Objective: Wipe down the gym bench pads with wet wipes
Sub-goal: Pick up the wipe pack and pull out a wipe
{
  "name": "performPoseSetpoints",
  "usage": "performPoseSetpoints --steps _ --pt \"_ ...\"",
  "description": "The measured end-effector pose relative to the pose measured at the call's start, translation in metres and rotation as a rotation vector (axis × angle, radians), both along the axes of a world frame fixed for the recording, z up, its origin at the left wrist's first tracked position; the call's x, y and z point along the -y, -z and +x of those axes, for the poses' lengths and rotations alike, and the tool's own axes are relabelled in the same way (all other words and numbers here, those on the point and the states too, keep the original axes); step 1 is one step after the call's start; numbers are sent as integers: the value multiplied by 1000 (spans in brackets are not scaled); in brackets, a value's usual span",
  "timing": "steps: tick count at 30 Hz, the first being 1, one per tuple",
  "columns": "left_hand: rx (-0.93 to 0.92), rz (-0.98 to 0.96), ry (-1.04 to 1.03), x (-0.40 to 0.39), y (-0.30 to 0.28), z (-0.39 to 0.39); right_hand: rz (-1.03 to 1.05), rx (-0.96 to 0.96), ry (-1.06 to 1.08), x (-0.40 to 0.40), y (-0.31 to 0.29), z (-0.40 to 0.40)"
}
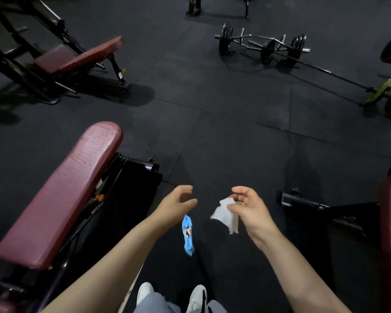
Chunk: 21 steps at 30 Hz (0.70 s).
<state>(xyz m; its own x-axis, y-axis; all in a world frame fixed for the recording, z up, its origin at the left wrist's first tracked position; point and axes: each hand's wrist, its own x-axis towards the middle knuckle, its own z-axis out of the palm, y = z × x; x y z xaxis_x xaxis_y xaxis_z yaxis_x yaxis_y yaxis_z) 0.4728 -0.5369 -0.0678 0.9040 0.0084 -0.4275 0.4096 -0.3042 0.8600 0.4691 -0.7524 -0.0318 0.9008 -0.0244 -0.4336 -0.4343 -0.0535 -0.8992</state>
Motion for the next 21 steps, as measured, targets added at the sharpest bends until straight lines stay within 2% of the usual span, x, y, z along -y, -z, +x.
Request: performPoseSetpoints --steps 4,7,9,11,13,17,21 --pt "-155 -284 96 10 -21 -7 140 60 -12 3 -6 3" --pt "-263 -354 221 11 -28 -12 227 87 -31 1 -10 1" --pt "-239 -413 192 13 -27 -13 196 118 -33 -3 -12 1" --pt "-124 -452 88 15 -26 -13 136 133 -23 -7 -12 0" --pt "7 -433 9 16 -26 -12 119 110 -27 -12 -12 -1" --pt "155 -308 12 17 -31 -11 221 4 -65 -21 -11 -7" --pt "231 -133 56 17 -38 -13 58 -91 -173 -30 -9 -10"
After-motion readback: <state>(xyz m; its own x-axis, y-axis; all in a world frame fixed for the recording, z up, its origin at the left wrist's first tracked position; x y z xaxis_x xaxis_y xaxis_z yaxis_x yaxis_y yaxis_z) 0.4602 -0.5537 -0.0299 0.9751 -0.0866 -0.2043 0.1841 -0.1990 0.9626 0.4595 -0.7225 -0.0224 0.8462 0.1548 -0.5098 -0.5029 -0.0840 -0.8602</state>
